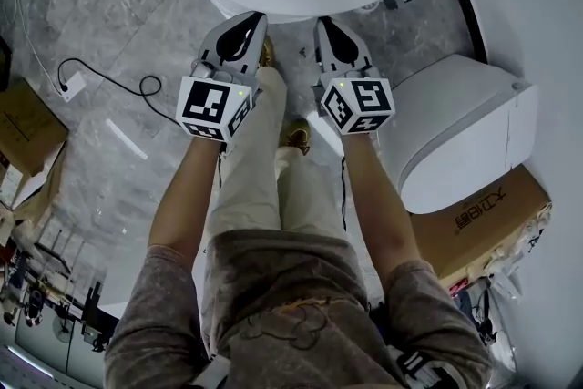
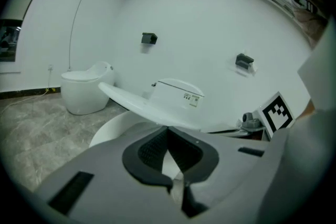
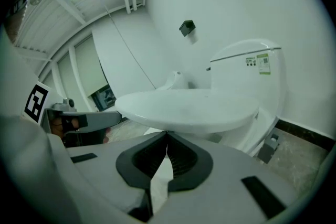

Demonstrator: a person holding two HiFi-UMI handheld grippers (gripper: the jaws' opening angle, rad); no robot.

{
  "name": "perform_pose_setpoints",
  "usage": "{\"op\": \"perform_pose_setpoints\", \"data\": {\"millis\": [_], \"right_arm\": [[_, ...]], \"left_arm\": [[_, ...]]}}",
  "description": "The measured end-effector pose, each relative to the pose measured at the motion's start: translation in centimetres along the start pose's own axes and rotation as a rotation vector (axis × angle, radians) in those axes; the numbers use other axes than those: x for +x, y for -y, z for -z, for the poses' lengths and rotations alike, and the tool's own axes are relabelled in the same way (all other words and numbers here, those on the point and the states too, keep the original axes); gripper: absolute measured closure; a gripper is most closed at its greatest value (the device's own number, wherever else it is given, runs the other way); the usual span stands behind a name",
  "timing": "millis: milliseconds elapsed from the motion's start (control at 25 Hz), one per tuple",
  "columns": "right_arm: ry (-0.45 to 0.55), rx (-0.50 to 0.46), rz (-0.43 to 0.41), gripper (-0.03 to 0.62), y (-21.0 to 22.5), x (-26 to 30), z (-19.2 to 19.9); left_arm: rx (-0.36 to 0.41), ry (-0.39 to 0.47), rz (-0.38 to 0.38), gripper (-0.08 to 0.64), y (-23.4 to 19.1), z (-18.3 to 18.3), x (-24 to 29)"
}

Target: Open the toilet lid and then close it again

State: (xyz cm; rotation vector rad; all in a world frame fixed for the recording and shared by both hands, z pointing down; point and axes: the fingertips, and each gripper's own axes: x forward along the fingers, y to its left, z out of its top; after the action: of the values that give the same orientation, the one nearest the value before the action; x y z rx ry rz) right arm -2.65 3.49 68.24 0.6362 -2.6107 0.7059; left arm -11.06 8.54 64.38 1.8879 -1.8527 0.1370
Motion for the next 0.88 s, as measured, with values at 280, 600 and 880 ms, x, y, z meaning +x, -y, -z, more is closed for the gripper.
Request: {"op": "perform_pose_setpoints", "data": {"millis": [280,600,880], "right_arm": [[0.035,0.033,0.098,0.565,0.8,-3.6,-9.1],[0.096,0.064,0.219,0.565,4.5,-5.9,-17.3],[0.135,0.068,0.267,0.565,8.3,-7.3,-22.7]], "left_arm": [[0.103,0.008,0.109,0.551,5.8,-10.7,2.2],[0.197,-0.012,0.295,0.551,11.1,-18.5,7.7],[0.227,-0.030,0.378,0.551,14.7,-22.9,12.6]]}}
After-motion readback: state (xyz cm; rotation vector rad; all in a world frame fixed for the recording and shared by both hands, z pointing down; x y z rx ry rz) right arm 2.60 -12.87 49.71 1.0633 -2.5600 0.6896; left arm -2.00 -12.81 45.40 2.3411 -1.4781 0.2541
